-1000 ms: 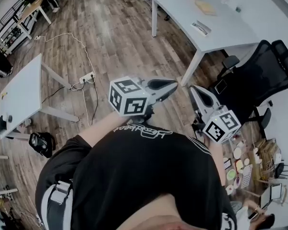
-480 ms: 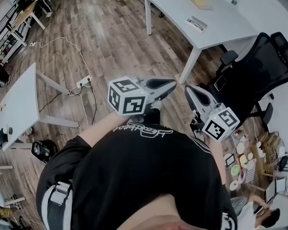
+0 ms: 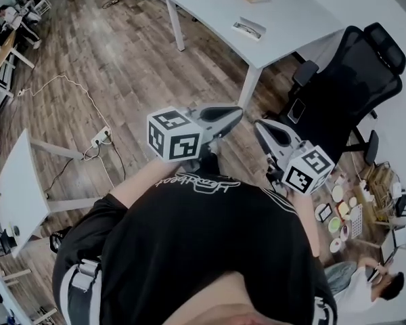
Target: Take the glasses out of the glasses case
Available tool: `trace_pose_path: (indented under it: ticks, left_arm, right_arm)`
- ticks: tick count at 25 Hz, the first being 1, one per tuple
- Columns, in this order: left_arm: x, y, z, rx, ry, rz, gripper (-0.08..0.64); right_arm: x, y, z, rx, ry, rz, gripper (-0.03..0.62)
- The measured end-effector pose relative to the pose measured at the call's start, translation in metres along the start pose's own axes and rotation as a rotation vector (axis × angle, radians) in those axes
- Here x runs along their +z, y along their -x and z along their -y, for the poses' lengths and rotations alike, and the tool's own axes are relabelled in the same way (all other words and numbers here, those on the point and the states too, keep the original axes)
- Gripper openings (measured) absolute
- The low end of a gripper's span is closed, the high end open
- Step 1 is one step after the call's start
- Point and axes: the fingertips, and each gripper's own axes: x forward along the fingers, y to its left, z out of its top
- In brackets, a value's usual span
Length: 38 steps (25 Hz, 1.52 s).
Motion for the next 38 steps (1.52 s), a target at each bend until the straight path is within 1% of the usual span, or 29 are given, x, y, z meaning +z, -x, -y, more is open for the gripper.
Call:
trace_pose_path:
  ticks: [2, 5, 10, 14, 19, 23, 27, 32, 35, 38]
  left_arm:
    - [0.011, -0.011, -0.027, -0.001, 0.01, -0.007, 0.008]
    - [0.023, -0.03, -0.067, -0.005, 0.044, -0.03, 0.007]
    - [0.052, -0.055, -0.137, 0.0, 0.075, -0.059, 0.008]
    - [0.07, -0.072, -0.2, 0.018, 0.102, -0.08, 0.008]
    - [0.091, -0.088, -0.273, 0.036, 0.138, -0.092, 0.008]
    - [0.11, -0.098, -0.318, 0.031, 0.146, -0.084, 0.008]
    - [0.12, -0.113, -0.348, 0.022, 0.154, -0.072, 0.008]
    - [0.118, -0.127, -0.36, 0.005, 0.158, -0.085, 0.008]
    - [0.114, -0.132, -0.369, 0.012, 0.163, -0.088, 0.008]
    - [0.113, -0.139, -0.377, 0.021, 0.187, -0.081, 0.008]
  right_arm:
    - [0.008, -0.017, 0.027, -0.023, -0.015, 0.002, 0.009]
    - [0.016, -0.042, 0.066, -0.049, -0.054, -0.01, 0.009]
    - [0.036, -0.092, 0.128, -0.073, -0.088, -0.04, 0.009]
    - [0.047, -0.137, 0.177, -0.075, -0.113, -0.059, 0.009]
    - [0.059, -0.188, 0.236, -0.09, -0.113, -0.087, 0.009]
    - [0.076, -0.219, 0.265, -0.105, -0.083, -0.1, 0.009]
    - [0.078, -0.235, 0.287, -0.126, -0.069, -0.112, 0.009]
    - [0.068, -0.239, 0.301, -0.141, -0.074, -0.138, 0.009]
    - [0.061, -0.243, 0.308, -0.139, -0.078, -0.141, 0.009]
    - [0.061, -0.244, 0.32, -0.136, -0.08, -0.143, 0.009]
